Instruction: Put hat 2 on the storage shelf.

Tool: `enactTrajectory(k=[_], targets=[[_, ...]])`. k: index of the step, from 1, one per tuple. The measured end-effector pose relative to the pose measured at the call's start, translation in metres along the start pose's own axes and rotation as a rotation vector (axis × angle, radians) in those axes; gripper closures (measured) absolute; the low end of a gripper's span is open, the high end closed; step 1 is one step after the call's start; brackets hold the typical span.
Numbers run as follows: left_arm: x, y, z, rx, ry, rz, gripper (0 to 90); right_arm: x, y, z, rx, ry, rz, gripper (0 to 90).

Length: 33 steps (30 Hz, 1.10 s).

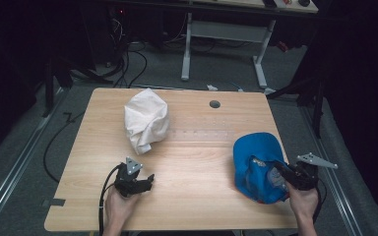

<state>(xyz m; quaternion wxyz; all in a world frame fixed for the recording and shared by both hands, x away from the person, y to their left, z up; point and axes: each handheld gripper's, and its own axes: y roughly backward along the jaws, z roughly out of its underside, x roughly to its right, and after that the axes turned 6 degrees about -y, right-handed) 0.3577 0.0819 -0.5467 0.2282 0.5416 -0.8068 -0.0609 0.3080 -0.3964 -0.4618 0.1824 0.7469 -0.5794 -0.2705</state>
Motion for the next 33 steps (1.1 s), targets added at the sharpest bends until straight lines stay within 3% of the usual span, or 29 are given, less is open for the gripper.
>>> enactTrajectory(k=[6,15,29,33], targets=[[0.001,0.001,0.000,0.001,0.004,-0.002,25.4,-0.017,0.006,0.000,-0.010,0.019,-0.022,83.9],[0.007,0.005,0.004,-0.005,-0.018,0.014,23.5,-0.042,-0.002,-0.006,-0.027,0.035,-0.105,83.9],[0.053,0.014,-0.011,0.044,-0.118,0.168,22.8,-0.079,-0.035,-0.029,-0.079,0.075,-0.214,83.9],[0.062,0.010,-0.014,0.045,-0.132,0.190,22.7,-0.088,-0.045,-0.034,-0.103,0.078,-0.240,83.9]])
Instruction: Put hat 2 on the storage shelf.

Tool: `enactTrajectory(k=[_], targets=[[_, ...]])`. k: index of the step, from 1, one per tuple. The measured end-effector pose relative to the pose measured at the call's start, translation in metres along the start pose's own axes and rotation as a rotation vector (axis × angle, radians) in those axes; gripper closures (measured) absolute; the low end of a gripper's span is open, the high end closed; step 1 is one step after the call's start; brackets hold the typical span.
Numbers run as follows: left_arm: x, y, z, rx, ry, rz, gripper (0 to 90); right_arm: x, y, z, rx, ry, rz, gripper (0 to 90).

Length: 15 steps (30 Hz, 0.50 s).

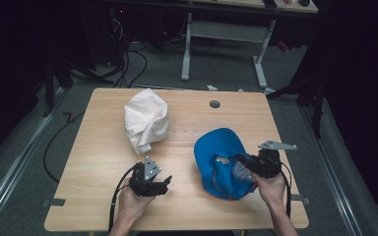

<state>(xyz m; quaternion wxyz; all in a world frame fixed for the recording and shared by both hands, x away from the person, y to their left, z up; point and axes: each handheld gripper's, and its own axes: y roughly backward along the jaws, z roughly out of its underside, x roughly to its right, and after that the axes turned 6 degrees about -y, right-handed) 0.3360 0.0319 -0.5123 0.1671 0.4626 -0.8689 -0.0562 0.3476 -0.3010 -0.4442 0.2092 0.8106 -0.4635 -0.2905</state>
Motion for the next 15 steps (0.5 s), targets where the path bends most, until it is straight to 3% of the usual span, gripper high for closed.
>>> enactTrajectory(k=[6,15], targets=[[0.009,-0.009,-0.005,-0.007,-0.036,0.024,22.2,-0.010,-0.015,-0.009,-0.029,0.013,-0.039,83.8],[0.013,-0.019,-0.009,-0.013,-0.044,0.039,21.0,-0.023,-0.026,-0.023,-0.044,0.032,-0.089,83.8]])
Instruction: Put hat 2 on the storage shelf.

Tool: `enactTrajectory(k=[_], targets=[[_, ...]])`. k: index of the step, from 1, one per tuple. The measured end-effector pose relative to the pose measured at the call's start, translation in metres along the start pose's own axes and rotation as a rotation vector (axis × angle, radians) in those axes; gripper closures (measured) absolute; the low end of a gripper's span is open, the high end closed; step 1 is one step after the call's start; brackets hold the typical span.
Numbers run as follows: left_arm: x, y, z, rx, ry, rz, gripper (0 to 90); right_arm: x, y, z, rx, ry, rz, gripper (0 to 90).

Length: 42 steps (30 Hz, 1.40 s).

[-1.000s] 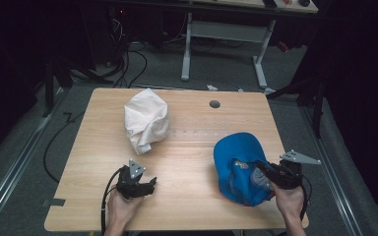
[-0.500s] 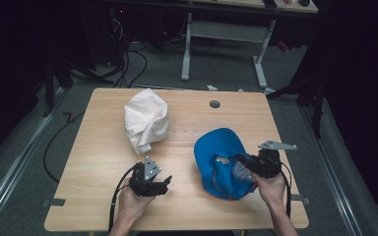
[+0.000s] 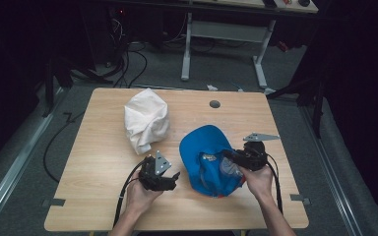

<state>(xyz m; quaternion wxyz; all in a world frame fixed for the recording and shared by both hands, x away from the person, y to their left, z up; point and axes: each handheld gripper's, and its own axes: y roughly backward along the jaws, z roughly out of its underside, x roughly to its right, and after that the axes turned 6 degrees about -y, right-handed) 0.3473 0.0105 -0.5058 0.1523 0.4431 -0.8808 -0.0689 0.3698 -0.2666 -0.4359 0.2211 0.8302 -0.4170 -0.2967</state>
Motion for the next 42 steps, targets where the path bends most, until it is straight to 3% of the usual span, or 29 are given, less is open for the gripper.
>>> enactTrajectory(k=[9,18,28,42], targets=[[0.004,-0.009,-0.001,-0.004,0.008,0.013,20.8,-0.010,-0.007,-0.010,-0.007,-0.003,-0.045,83.7],[0.009,-0.010,-0.004,0.007,-0.001,0.027,19.1,-0.015,-0.017,-0.011,-0.022,0.013,-0.043,83.7],[0.007,-0.005,-0.007,0.031,-0.011,0.025,17.9,-0.020,-0.025,-0.007,-0.106,0.082,0.028,83.3],[0.008,-0.002,-0.009,0.041,-0.051,0.039,15.1,-0.021,-0.030,-0.006,-0.198,0.102,0.008,83.1]])
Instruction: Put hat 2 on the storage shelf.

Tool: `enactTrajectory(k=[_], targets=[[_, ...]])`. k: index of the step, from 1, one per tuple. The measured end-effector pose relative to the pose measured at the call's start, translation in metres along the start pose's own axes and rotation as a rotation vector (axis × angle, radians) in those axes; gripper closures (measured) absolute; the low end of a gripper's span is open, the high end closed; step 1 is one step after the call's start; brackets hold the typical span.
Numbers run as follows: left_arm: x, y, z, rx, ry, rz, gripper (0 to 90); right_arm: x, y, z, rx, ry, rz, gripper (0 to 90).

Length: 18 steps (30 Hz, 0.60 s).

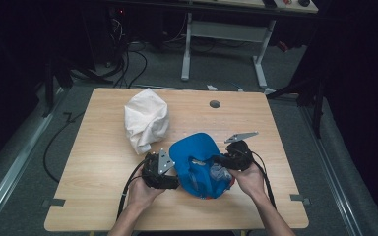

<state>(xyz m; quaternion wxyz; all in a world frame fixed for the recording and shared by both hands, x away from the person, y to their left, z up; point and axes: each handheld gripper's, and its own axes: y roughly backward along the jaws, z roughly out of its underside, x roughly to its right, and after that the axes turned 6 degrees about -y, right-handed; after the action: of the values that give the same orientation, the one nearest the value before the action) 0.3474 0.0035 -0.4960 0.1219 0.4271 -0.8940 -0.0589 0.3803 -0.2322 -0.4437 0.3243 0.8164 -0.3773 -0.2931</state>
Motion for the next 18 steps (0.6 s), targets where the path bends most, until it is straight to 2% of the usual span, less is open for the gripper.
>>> enactTrajectory(k=[18], targets=[[0.0011,0.0063,0.0001,0.028,-0.033,0.064,14.2,-0.0020,-0.0054,-0.0018,-0.085,0.021,-0.044,82.9]])
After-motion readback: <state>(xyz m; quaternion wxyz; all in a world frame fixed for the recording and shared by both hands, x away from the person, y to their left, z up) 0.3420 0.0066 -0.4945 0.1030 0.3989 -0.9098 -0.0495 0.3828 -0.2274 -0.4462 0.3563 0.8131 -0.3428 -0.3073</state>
